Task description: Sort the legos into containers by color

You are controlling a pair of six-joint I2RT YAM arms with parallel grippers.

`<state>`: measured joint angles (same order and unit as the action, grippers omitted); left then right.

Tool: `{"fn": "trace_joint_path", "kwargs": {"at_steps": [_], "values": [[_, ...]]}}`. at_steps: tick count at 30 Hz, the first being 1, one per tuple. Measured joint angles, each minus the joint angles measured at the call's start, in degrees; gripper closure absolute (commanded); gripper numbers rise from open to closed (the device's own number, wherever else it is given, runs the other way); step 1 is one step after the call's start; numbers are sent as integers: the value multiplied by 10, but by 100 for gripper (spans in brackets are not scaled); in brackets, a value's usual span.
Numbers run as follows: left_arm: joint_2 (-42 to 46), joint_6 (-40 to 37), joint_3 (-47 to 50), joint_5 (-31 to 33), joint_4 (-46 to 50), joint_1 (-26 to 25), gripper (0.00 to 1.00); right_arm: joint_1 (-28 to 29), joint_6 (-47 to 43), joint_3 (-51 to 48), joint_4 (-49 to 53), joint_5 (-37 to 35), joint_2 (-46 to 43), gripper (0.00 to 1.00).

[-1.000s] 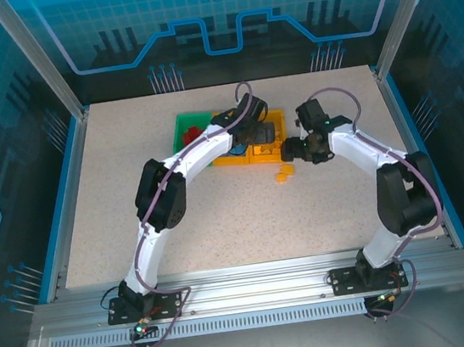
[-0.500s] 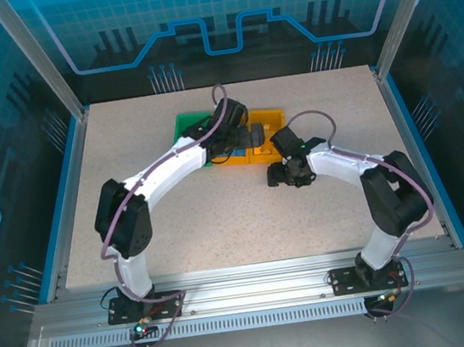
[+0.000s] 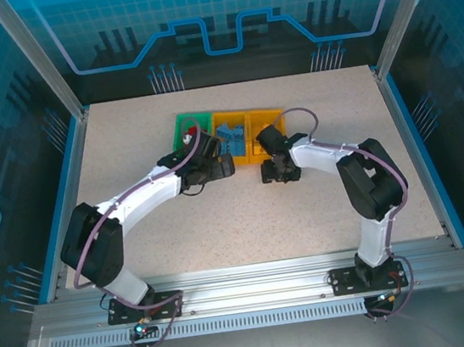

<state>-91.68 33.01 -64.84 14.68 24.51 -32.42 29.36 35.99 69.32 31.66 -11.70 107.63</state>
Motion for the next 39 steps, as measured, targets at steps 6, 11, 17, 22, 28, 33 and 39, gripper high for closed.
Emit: {"fn": "trace_joint_path", "kwargs": {"at_steps": [6, 11, 17, 22, 28, 33, 39], "values": [[33, 15, 42, 3, -4, 6, 1, 3, 0, 8, 15, -14, 16, 56], [36, 16, 47, 7, -5, 8, 1, 10, 0, 10, 24, -21, 15, 64], [36, 16, 54, 7, -8, 8, 1, 28, -8, 33, 59, -23, -16, 64], [36, 16, 89, -5, -26, 8, 1, 16, -31, 124, 78, -20, -39, 64], [37, 21, 137, -38, -56, 7, 1, -26, -60, 259, 88, -16, 4, 62], [43, 27, 153, -47, -70, 2, 1, -60, -75, 345, 102, -2, 87, 50], [48, 27, 153, -51, -81, -1, 1, -73, -90, 368, 119, 16, 125, 23]]}}
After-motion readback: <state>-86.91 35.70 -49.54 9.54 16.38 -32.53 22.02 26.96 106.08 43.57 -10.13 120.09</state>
